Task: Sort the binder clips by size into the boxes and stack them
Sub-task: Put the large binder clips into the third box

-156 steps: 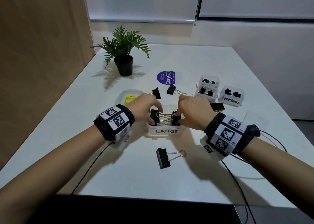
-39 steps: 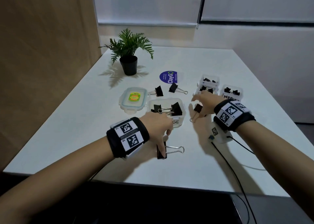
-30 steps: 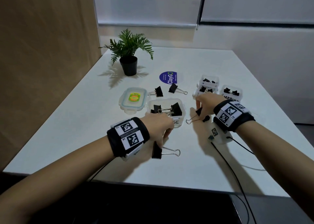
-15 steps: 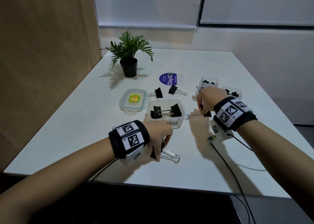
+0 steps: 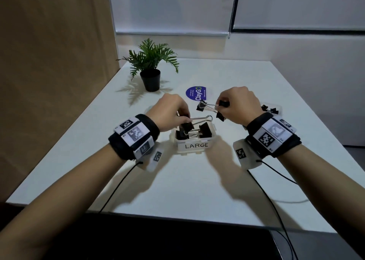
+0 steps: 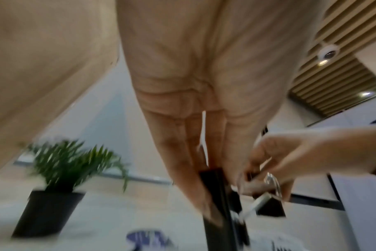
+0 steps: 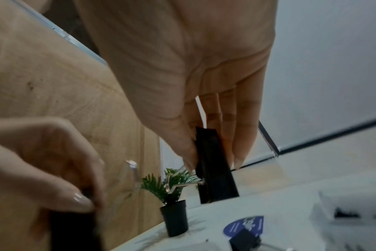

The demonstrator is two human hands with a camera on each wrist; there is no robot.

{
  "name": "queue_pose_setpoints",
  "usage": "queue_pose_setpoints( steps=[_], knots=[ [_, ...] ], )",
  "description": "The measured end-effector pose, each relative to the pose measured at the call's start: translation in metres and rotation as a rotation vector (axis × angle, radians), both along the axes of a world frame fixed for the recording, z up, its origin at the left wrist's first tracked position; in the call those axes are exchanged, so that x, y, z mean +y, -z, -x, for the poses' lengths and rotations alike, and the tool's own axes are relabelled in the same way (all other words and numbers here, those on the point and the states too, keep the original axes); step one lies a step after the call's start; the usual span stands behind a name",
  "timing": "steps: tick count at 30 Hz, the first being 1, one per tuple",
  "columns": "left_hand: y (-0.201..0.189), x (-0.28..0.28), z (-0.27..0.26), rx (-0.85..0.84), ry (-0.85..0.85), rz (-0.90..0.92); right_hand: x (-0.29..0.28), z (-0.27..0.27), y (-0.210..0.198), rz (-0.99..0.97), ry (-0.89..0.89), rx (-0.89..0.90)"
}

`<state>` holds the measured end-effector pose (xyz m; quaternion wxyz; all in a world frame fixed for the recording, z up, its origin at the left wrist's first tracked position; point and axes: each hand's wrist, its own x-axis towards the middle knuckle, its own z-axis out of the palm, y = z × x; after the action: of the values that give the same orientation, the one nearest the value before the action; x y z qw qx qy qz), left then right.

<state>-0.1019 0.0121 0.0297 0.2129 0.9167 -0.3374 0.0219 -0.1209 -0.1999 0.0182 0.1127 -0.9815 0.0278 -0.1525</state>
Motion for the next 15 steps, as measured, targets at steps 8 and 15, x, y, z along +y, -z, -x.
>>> queue_pose_setpoints(
  steps=[8,15],
  knots=[
    [0.024,-0.006,-0.001,0.009,-0.109,-0.185,0.001,0.004,0.002,-0.082,0.002,-0.007],
    [0.026,-0.006,0.001,0.075,-0.071,-0.266,0.009,0.009,0.005,-0.330,-0.142,0.066]
  ],
)
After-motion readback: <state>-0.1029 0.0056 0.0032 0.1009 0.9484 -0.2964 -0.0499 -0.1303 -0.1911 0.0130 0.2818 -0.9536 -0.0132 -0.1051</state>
